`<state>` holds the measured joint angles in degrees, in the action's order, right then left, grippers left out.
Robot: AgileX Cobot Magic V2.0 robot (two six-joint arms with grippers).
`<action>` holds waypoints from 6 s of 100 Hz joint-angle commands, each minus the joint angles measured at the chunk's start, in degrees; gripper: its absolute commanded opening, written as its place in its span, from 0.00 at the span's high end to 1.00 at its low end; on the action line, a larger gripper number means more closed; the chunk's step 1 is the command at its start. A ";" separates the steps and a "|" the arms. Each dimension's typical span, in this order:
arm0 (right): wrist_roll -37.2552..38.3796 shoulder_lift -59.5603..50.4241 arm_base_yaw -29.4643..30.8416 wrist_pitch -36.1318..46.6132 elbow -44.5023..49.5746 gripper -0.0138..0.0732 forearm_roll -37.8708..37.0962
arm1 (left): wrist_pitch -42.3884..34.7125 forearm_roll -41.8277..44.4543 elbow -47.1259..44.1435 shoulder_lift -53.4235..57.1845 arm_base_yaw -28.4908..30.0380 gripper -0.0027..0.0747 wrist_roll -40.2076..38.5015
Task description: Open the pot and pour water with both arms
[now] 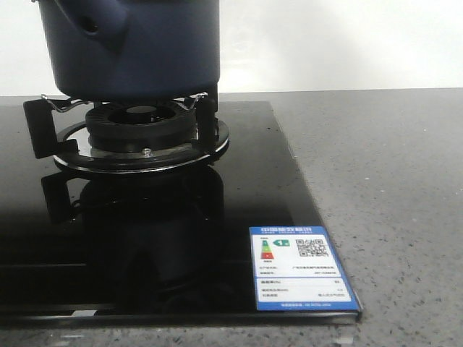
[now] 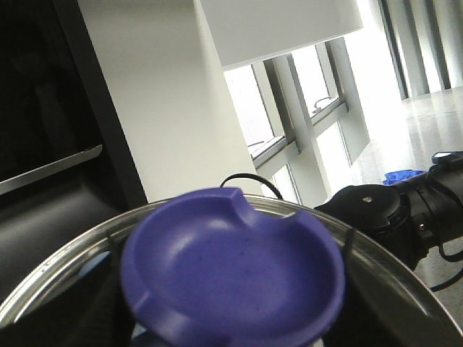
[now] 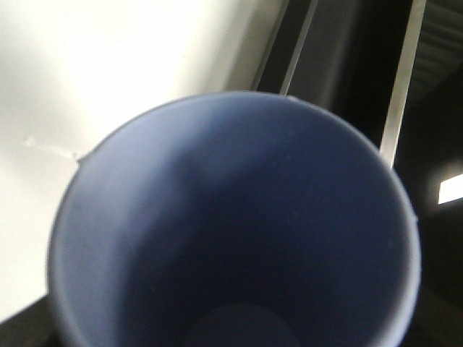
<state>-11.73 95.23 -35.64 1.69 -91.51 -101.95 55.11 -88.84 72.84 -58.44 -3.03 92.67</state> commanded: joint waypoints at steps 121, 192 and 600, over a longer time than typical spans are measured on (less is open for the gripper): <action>51.68 -30.24 28.56 18.30 58.35 0.51 45.02 | 1.13 -1.20 1.89 -4.04 -0.04 0.67 -0.58; 51.89 -43.57 28.44 20.13 51.76 0.08 45.12 | 3.39 -1.12 1.89 -12.94 -0.04 0.67 -0.58; 68.70 -82.92 28.24 27.09 80.96 0.93 29.35 | -32.24 22.98 -60.13 47.04 3.40 0.99 -20.69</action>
<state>56.85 11.93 -7.36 28.04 -9.02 -73.90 22.62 -79.54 11.13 -10.98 0.32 86.80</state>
